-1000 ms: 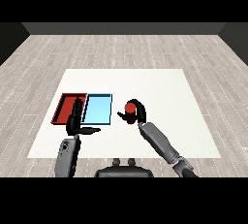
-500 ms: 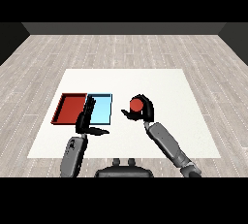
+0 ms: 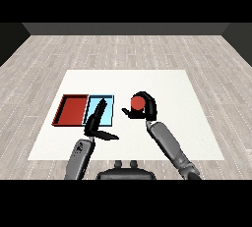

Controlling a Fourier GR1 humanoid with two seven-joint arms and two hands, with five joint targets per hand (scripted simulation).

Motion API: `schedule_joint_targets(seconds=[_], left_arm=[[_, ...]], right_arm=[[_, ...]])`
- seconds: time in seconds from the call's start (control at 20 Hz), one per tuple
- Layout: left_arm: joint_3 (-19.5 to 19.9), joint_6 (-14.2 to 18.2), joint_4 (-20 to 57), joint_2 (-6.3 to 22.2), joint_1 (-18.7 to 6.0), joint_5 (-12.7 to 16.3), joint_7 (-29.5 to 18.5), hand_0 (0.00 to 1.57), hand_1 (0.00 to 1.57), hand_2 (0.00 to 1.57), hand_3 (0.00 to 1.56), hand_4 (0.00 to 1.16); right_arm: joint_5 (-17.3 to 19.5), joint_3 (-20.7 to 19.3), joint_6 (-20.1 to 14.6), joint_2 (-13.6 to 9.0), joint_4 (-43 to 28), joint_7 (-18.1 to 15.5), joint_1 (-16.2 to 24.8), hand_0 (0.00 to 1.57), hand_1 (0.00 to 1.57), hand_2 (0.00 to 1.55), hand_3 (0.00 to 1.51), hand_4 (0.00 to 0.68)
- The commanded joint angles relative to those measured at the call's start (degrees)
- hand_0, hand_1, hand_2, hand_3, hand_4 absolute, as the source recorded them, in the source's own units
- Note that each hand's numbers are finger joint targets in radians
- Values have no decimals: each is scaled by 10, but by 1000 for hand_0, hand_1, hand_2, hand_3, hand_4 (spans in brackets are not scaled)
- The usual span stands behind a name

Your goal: Pick the red can and put it in the red box

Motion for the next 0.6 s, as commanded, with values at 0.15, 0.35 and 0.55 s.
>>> schedule_joint_targets(seconds=[0.15,0.35,0.55], left_arm=[[-52,27,-36,-1,-27,15,69,0,0,0,0,0],[-74,56,39,-1,-57,36,41,0,0,0,0,0],[-82,86,127,-1,-127,61,28,0,0,0,0,0]], right_arm=[[31,-38,33,11,-30,-9,-1,1571,1571,1476,1421,655],[63,-32,33,43,-40,-10,25,1571,1571,1481,1424,633],[77,-44,50,35,-50,26,-3,1571,1571,1480,1421,647]])
